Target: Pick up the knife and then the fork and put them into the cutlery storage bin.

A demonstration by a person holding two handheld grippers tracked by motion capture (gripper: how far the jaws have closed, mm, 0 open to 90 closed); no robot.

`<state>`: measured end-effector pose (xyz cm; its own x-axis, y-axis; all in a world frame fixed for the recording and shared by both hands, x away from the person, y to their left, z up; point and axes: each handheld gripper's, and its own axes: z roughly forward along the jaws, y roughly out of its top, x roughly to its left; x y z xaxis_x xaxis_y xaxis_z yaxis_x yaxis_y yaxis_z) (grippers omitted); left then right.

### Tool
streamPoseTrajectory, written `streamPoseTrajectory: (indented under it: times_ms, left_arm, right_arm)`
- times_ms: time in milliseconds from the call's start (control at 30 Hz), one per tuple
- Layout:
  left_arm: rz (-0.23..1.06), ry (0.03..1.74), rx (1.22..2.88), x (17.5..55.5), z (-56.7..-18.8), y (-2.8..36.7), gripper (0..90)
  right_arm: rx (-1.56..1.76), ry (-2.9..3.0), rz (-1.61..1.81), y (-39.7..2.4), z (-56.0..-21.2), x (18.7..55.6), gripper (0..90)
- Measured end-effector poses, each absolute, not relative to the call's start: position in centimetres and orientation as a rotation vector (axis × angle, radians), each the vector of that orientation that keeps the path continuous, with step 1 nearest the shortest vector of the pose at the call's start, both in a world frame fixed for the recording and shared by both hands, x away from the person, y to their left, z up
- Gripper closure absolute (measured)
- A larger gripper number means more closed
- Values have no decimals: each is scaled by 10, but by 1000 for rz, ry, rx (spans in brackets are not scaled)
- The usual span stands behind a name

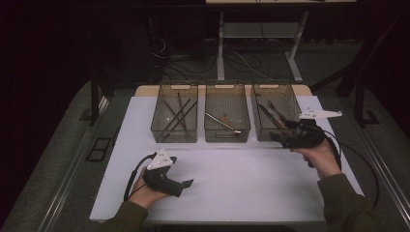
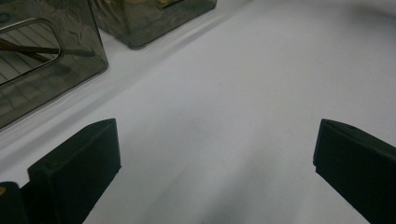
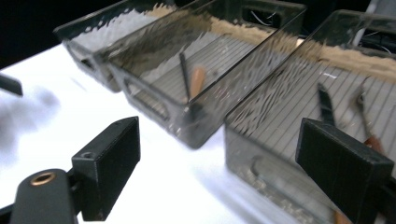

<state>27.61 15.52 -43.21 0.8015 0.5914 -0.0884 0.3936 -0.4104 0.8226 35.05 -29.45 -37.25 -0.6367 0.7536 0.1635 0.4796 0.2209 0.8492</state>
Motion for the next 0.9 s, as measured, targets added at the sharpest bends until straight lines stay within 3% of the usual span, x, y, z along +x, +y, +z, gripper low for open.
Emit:
streamPoseTrajectory:
  times_ms: [900]
  left_arm:
    - [230, 643, 2045, 273, -430, 154, 0]
  right_arm:
    - [1111, 2255, 1394, -292, -432, 268, 135]
